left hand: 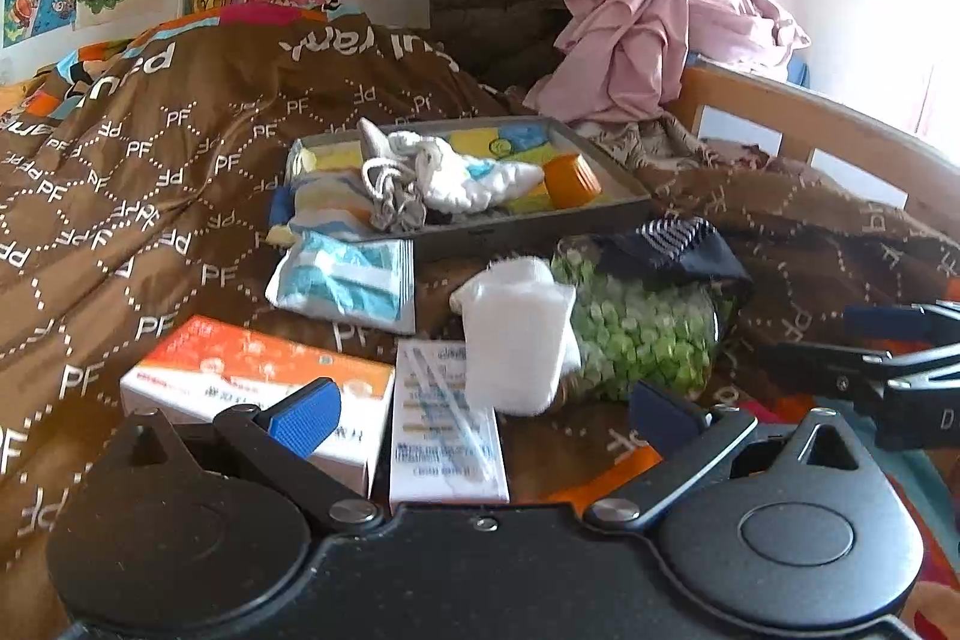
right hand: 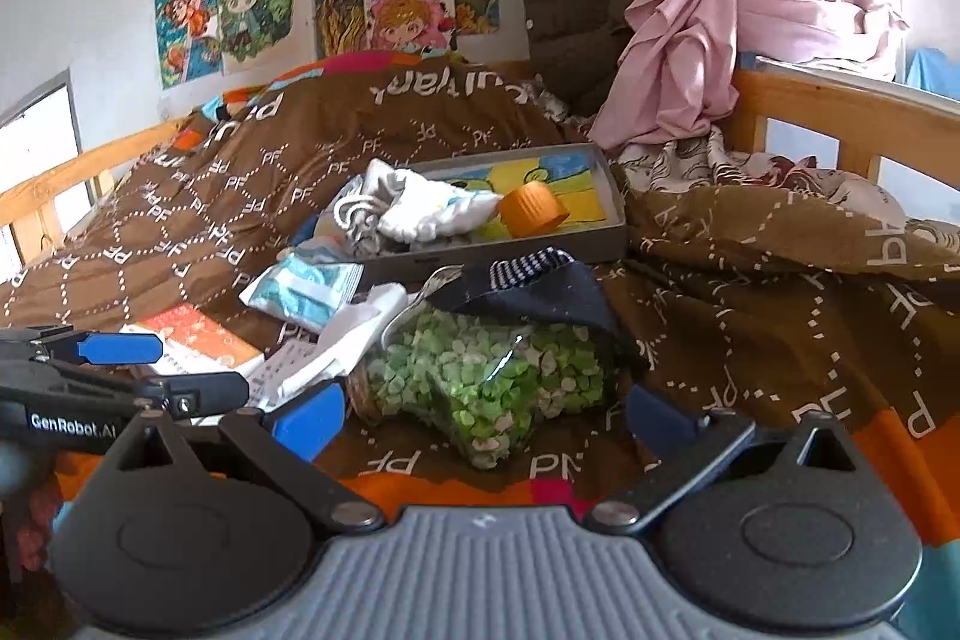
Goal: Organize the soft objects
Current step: 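Grasp the white square pad with the left tool while the right tool grasps the striped black sock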
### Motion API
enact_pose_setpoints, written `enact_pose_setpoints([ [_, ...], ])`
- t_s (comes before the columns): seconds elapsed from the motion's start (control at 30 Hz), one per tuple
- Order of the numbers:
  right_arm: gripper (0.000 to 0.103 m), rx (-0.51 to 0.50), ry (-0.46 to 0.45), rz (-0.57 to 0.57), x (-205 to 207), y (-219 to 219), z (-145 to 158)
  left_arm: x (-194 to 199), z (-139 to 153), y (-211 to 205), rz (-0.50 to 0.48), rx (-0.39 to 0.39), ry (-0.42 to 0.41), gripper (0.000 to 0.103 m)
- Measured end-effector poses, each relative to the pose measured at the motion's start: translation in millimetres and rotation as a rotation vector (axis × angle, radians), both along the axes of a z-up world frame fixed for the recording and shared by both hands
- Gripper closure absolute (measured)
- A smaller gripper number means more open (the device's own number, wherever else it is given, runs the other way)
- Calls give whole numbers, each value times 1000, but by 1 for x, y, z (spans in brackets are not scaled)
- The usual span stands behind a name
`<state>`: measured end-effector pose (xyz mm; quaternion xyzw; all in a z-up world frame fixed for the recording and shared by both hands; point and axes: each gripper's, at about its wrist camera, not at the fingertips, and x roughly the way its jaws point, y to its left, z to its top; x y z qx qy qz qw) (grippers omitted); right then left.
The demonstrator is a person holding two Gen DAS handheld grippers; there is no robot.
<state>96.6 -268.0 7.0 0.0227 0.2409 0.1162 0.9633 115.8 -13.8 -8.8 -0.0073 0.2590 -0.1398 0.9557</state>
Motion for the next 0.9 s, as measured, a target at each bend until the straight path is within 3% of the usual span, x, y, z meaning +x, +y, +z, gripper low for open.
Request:
enact_pose_setpoints([
  [0.2, 0, 50, -15, 4, 4, -3, -3, 9, 4, 5, -33, -36, -13, 1],
  [0.5, 0, -27, -101, -26, 31, 5, 1, 27, 4, 8, -122, -58, -10, 1],
  [0.9, 0, -74, -98, -38, 95, 25, -8, 49, -9, 20, -167, -120, 88, 1],
])
